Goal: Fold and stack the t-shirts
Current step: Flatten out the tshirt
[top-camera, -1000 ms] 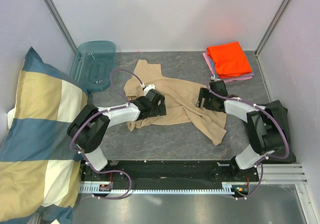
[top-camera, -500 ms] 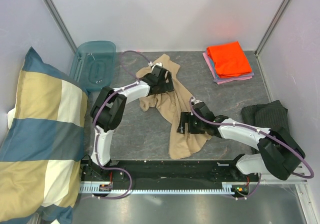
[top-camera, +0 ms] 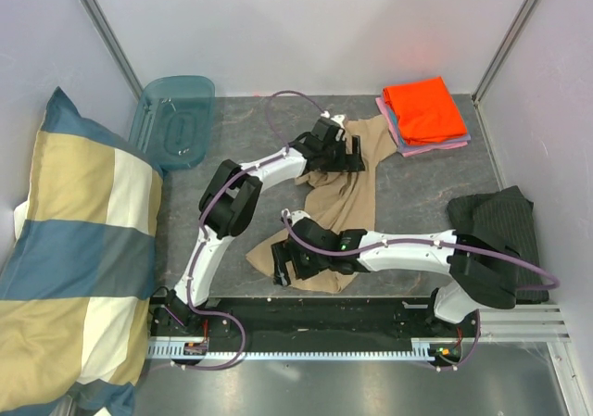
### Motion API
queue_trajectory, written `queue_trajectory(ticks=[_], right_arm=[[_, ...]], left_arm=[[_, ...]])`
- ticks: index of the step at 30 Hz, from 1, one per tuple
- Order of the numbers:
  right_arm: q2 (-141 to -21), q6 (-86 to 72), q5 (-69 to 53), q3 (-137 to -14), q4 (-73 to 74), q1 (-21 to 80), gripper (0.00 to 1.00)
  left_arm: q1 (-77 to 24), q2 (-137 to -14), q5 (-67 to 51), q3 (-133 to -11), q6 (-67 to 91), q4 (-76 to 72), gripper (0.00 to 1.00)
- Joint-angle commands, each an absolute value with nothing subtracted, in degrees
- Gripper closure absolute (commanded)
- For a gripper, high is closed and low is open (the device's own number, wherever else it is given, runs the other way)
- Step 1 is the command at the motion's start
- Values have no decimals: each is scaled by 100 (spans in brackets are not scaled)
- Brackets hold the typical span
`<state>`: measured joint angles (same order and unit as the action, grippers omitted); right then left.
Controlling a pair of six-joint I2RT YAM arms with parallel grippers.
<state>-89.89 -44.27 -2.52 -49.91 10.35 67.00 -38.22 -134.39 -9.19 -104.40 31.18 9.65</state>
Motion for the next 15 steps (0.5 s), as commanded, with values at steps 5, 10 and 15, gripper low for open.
queue_trajectory(ticks=[5,10,15], right_arm=[[-7834,-3859,667,-5765,1880,6706,6],[-6971,-3446,1782,-6081,2662,6662,2],[-6364,-3349,2495,-5986,3058,5952,2]], left_arm=[[-4008,-12087,-1284,-9407,2655,378,2],[-3710,-10830,-531,-8808,2593,658,0],[-3516,-9190,1026,-7719,2812,1308,0]])
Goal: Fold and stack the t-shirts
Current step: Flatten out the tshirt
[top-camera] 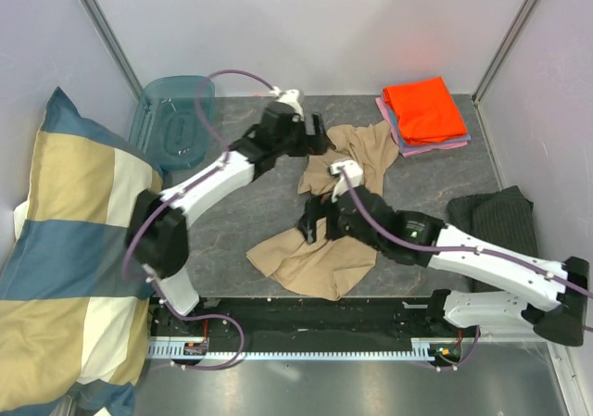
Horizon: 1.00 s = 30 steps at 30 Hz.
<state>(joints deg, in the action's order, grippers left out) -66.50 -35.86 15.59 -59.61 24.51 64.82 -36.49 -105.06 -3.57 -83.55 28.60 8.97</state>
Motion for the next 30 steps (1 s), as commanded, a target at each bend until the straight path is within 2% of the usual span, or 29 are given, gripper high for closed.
queue_trajectory(ticks=[1,6,12,19,30], right_arm=[[-6268,-3270,2592,-5942,3059,5533,2],[-6696,-2673,2505,-6020,2735,4133,2],[-8426,-2145,1671,-6774,1786,2849,2],[-10430,-1513,555,-8111,1319,2259,2],[-12172,-1178,-668,-9377,1300,2048,2]], left_arm=[[-3516,-8958,1376,-7334,2830,1379,0],[-3691,-7604,1415,-6066,3408,1573,0],[-5210,-6935,1722,-5151,4243,1644,0],[-6336,-7496,1819,-4914,4790,1030,0],[-6565,-9068,1407,-4817,5062,-254,0]])
